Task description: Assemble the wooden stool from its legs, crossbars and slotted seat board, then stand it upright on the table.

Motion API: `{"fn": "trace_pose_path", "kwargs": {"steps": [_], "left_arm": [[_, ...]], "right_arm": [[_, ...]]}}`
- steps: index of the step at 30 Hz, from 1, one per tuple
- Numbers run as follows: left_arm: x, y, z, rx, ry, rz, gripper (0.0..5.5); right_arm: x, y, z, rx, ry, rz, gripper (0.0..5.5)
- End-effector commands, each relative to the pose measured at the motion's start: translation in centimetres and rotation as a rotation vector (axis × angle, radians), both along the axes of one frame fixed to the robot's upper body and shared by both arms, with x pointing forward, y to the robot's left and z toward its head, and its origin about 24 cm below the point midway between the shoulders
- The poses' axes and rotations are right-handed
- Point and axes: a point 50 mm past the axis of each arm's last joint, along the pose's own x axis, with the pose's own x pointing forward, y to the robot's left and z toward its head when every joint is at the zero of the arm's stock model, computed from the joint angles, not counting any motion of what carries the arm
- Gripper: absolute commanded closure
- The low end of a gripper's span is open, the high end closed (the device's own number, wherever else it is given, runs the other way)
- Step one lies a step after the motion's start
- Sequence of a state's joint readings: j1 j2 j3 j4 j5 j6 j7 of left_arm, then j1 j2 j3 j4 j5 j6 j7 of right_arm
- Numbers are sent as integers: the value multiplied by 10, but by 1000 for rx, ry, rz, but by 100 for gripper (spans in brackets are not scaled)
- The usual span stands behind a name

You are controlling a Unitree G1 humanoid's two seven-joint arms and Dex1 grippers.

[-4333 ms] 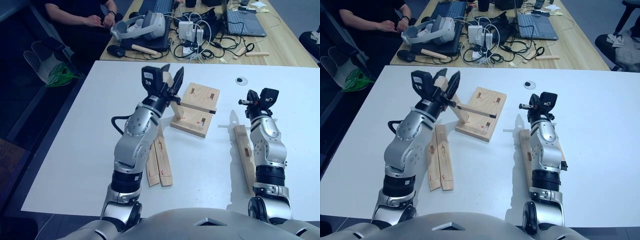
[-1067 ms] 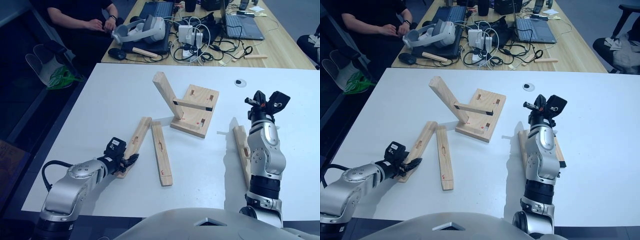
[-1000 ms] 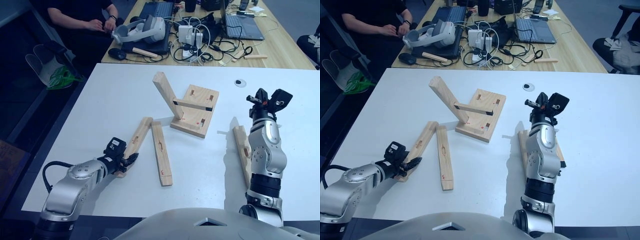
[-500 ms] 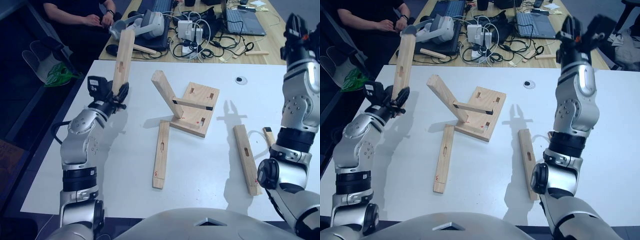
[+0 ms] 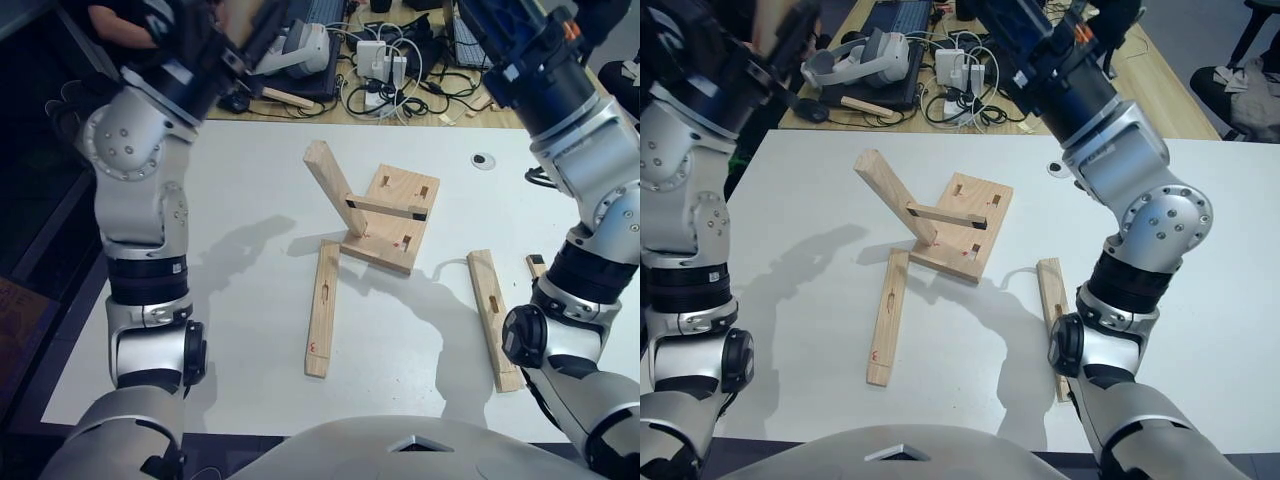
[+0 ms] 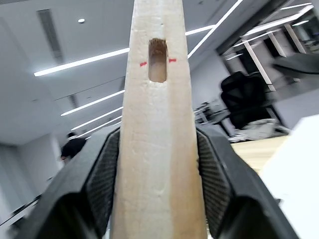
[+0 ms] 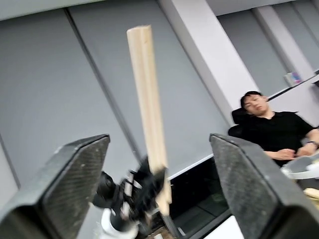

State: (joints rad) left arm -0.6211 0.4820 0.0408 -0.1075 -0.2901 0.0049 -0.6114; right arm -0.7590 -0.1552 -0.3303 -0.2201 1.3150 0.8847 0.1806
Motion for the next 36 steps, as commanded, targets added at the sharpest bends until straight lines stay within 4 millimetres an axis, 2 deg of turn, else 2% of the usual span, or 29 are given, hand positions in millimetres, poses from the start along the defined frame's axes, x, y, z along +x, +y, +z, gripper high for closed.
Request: {"fn": "trace_pose_path", "kwargs": {"steps": [1,3,6,12,13,27,36], "left_arm": [[-9,-17,-16,41,24,-84,344],[-12,-24,-20,54,29,-115,344],[-12,-27,-24,67,35,-130,344],[-14,-25,-33,135,30,-154,344],[-14,-25,-34,139,28,-153,344],[-14,-28,-30,140,-24,-148,344],[3,-7,-26,210,-59,-36,344]], "right_arm": [[-2,10,9,28,-19,17,111],[-1,14,11,48,-24,13,73],[3,15,16,84,-25,-22,67],[2,8,21,107,-23,-29,157],[1,7,21,103,-22,-31,189],[6,2,15,83,12,-77,430],[4,2,8,61,22,-65,439]]}}
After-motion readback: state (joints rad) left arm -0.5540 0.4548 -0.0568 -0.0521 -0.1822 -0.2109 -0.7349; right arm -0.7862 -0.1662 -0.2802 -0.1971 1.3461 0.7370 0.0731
